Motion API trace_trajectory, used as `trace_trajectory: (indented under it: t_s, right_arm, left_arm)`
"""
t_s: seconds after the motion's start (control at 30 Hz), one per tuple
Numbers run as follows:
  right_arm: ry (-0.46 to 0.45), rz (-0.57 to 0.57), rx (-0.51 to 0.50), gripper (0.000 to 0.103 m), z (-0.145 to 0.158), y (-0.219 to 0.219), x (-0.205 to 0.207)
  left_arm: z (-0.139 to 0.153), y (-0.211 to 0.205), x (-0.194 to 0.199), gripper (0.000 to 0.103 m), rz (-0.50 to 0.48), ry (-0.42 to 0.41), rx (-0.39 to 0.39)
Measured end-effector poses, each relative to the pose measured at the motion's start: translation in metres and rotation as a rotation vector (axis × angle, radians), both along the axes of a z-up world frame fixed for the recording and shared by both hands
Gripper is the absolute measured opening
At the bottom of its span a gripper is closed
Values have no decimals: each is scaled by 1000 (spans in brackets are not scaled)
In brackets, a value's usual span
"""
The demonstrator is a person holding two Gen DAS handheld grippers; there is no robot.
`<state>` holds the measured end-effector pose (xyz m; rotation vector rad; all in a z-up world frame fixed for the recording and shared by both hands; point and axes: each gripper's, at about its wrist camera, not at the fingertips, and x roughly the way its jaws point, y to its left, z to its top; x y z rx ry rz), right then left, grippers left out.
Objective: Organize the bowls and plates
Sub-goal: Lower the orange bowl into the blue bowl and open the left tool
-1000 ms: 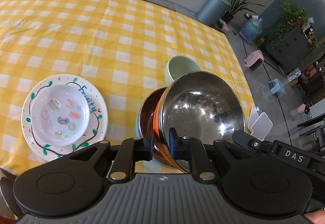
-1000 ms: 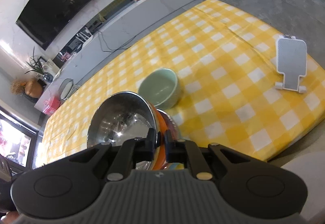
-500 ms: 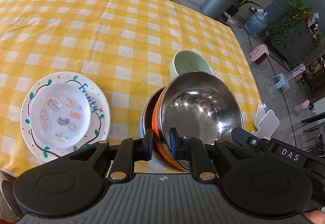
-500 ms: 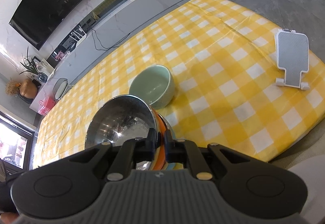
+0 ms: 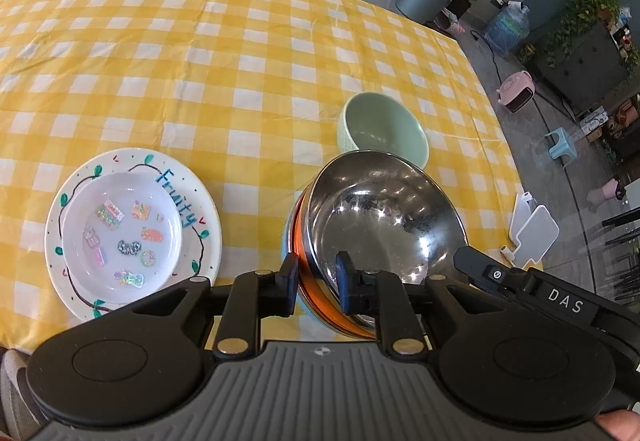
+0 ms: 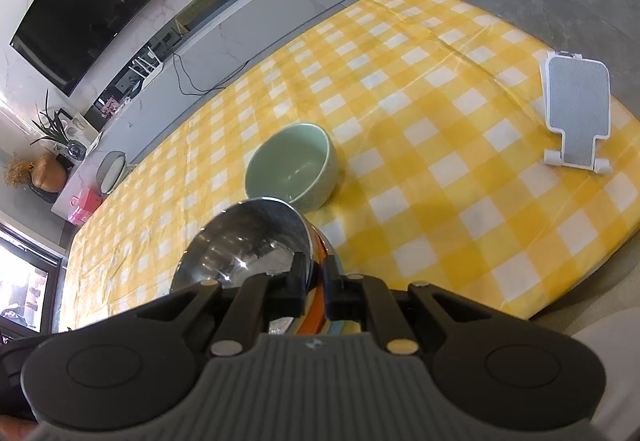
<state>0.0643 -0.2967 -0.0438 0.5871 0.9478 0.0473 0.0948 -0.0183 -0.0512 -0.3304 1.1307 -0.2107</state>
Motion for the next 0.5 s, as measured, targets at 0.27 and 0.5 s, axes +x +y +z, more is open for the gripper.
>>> trace_trajectory:
  t_s: [0.27,0.5]
  right_arm:
    - [-5,-10,0,7,3,-2,-3]
    - [-22,-11,-13,13,9,-3,-5]
  left_arm:
    - [7,2,-2,22,-12,-29,-2]
    - [22,4,-5,36,-43,-93,14]
